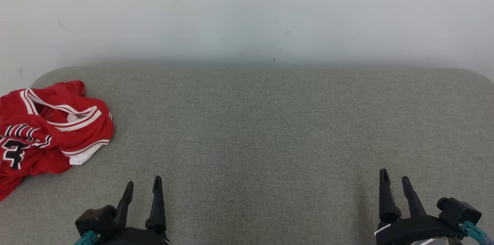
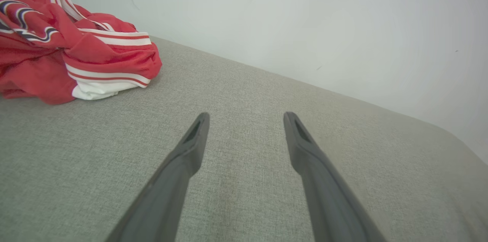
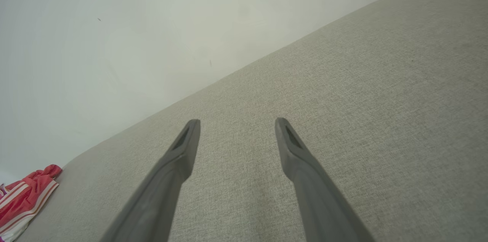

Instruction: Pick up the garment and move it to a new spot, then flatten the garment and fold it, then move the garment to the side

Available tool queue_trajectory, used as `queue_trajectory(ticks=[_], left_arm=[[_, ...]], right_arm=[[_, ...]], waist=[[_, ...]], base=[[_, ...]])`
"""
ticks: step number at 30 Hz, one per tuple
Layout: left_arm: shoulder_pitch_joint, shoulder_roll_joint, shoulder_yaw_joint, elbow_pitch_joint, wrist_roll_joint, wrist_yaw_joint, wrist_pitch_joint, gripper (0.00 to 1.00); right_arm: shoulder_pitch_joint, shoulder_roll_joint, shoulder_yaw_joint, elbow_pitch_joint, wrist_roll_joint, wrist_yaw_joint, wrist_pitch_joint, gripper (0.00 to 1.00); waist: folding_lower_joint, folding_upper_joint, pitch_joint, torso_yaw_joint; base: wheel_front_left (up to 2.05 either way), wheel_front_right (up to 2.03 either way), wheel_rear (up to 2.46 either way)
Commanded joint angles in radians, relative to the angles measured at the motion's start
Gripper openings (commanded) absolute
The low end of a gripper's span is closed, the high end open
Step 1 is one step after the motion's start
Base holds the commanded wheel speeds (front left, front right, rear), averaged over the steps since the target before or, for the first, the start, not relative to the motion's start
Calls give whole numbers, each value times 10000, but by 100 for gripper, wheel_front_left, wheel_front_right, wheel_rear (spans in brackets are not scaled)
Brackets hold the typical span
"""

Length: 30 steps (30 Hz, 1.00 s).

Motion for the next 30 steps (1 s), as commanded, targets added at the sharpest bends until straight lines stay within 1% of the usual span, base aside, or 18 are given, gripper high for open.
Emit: queue_trajectory(ticks=[1,5,18,26,30], left_arm=[[-129,13,-5,-169,240,-10,-110,100],[-80,2,-8,-177,416,-7,-190,100],[-3,-25,-244,112,1531,18,-519,100],[73,-164,-39,187,1681,158,-709,100],[102,-198,83,217,1699,2,-801,100]], right_arm=[[-126,-22,-30,-27,-282,59,-112,100],[-137,-22,-40,-3,-566,61,-165,100],[7,-25,80,-10,-1668,60,-372,100],[-30,-25,107,76,-2162,62,-478,100],[-60,-25,192,143,-2318,58,-554,100]], waist=[[0,0,3,14],[0,0,11,33],[0,0,49,78],[0,0,51,121],[0,0,40,153]], base=[[0,0,0],[0,0,0],[0,0,0],[0,0,0],[0,0,0]])
